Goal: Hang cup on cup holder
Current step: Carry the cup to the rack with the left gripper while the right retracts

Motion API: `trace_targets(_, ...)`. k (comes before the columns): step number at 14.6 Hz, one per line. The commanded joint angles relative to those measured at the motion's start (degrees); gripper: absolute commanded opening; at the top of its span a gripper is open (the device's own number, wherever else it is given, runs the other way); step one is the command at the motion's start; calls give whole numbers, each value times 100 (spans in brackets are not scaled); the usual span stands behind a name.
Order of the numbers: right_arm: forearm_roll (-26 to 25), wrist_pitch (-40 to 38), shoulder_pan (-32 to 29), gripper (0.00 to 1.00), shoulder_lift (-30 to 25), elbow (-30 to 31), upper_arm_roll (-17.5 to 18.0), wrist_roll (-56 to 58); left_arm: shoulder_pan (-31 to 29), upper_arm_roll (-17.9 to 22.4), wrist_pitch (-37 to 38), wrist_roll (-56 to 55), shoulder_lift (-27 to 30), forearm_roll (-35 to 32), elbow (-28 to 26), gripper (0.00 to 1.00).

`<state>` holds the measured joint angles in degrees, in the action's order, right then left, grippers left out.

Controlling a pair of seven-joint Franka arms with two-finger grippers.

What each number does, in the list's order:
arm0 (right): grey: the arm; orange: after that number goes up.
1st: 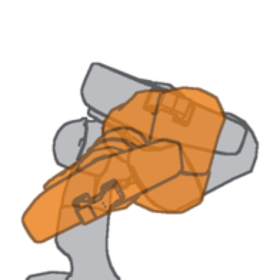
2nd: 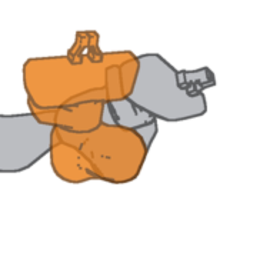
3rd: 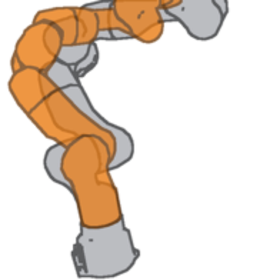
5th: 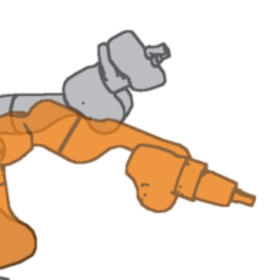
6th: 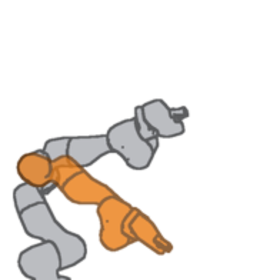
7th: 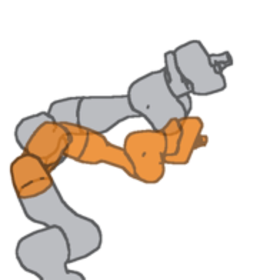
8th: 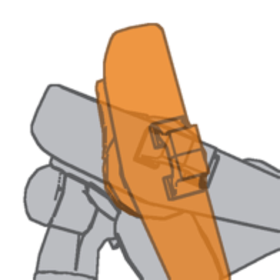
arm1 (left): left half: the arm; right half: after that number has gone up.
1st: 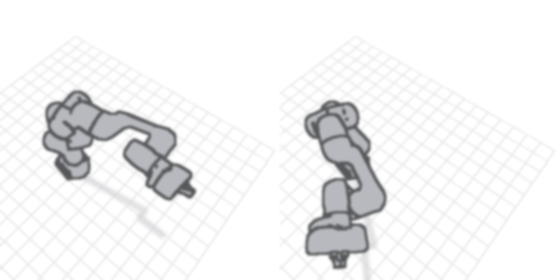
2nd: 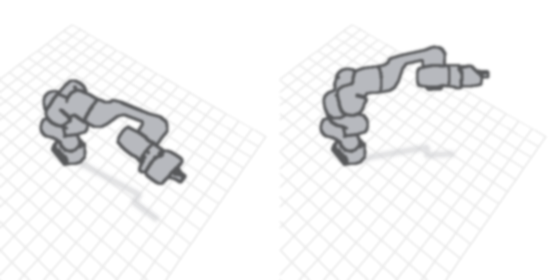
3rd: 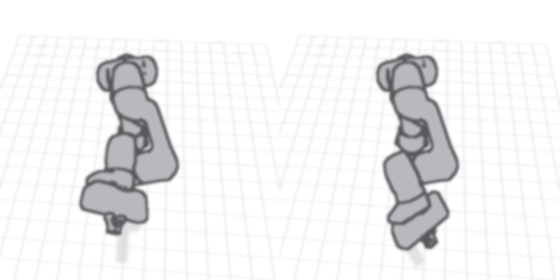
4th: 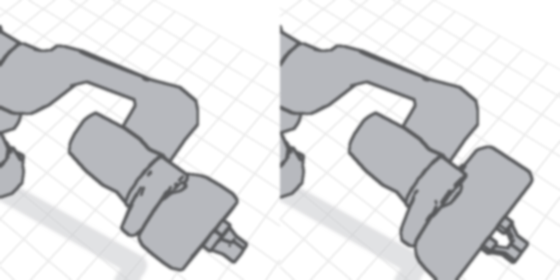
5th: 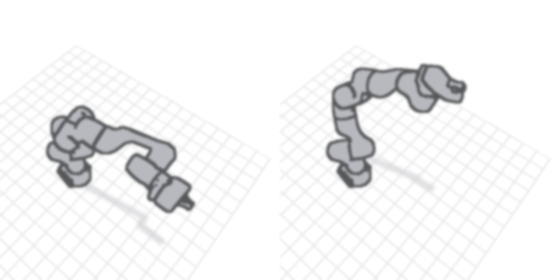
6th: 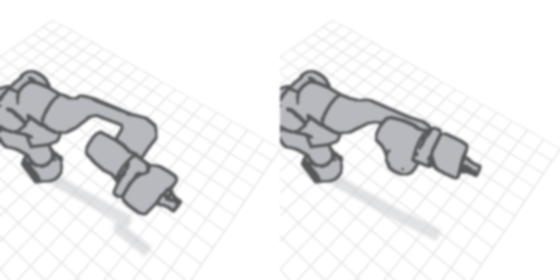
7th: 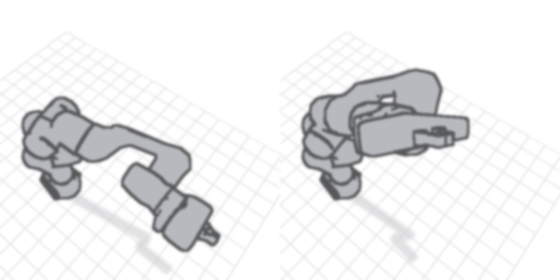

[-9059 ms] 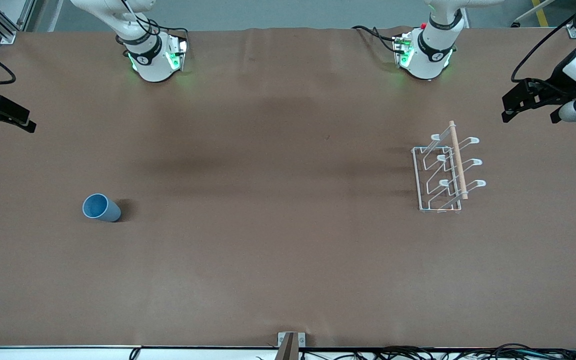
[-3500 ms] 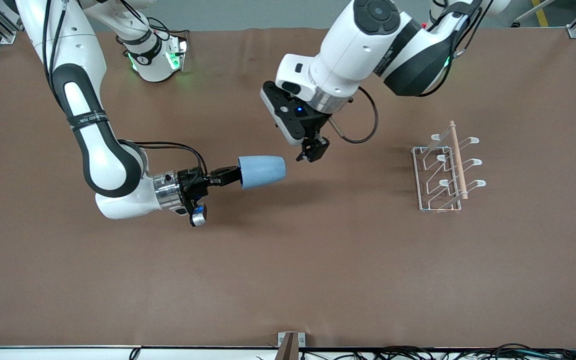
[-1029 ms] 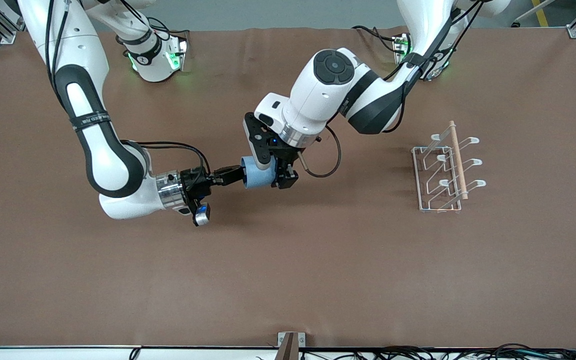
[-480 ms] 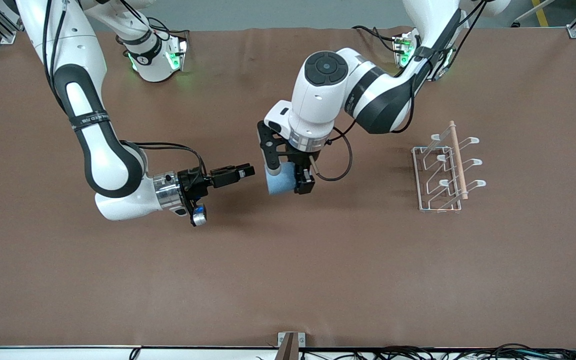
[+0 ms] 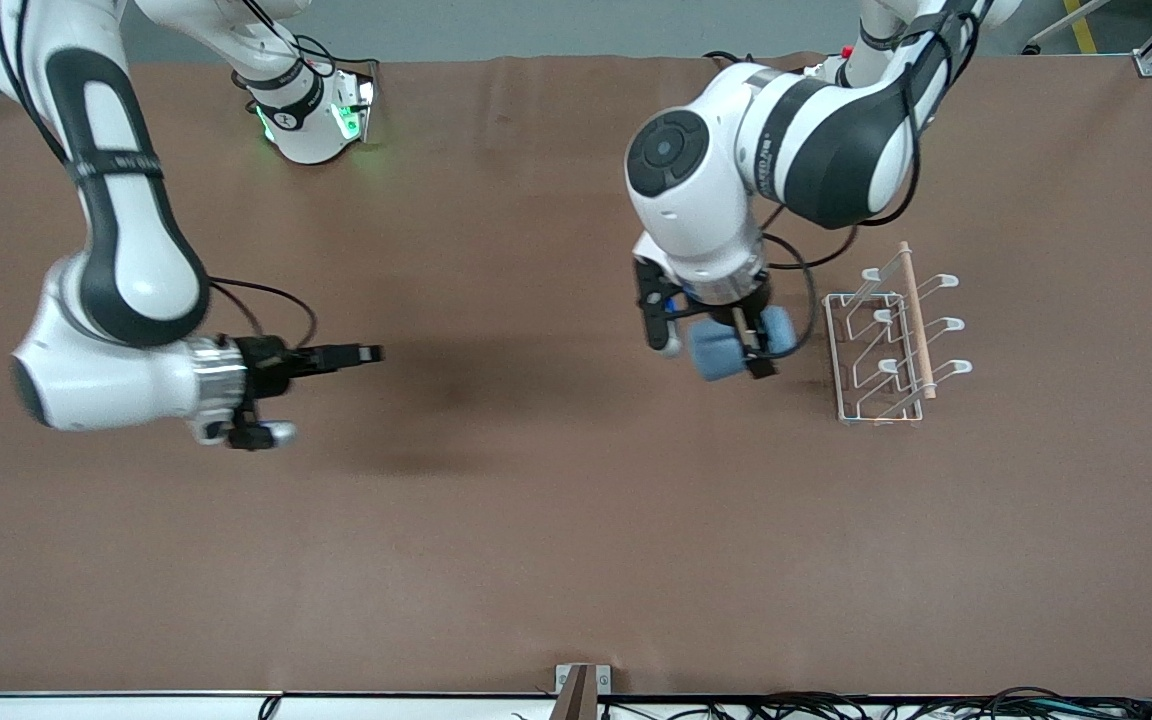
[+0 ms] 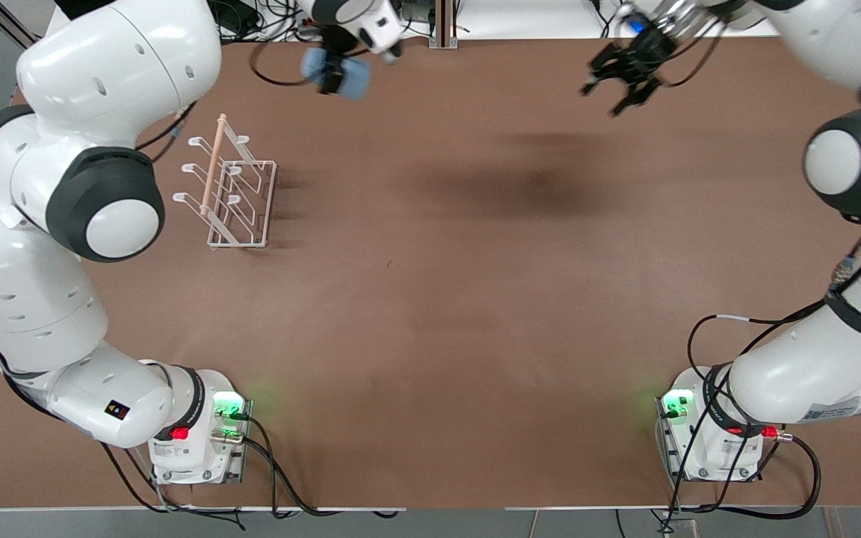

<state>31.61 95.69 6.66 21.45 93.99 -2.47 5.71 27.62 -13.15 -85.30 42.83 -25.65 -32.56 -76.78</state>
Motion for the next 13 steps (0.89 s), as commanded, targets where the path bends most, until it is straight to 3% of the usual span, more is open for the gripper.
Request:
trace_targets(1, -1145, 152, 11, 100, -571, 234, -270, -123, 16, -4, 565, 584, 96, -977, -293, 31)
trace_targets(5, -2201, 108, 11, 100, -1054, 146, -631, -105, 16, -4, 848, 1217, 87, -2147, -977, 32)
trace_targets(7, -2544, 64, -7, 100, -1274, -107, -711, -61, 24, -4, 866, 1447, 70, -2963, -1583, 33)
trace_targets(9, -2581, -102, -199, 100, -1267, -581, -702, -61, -10, -4, 866, 1360, 17, -3361, -1910, 33)
trace_targets(13, -2581, -857, -507, 100, -1231, -1339, -702, -52, -265, -4, 858, 958, -150, -3520, -1990, 31)
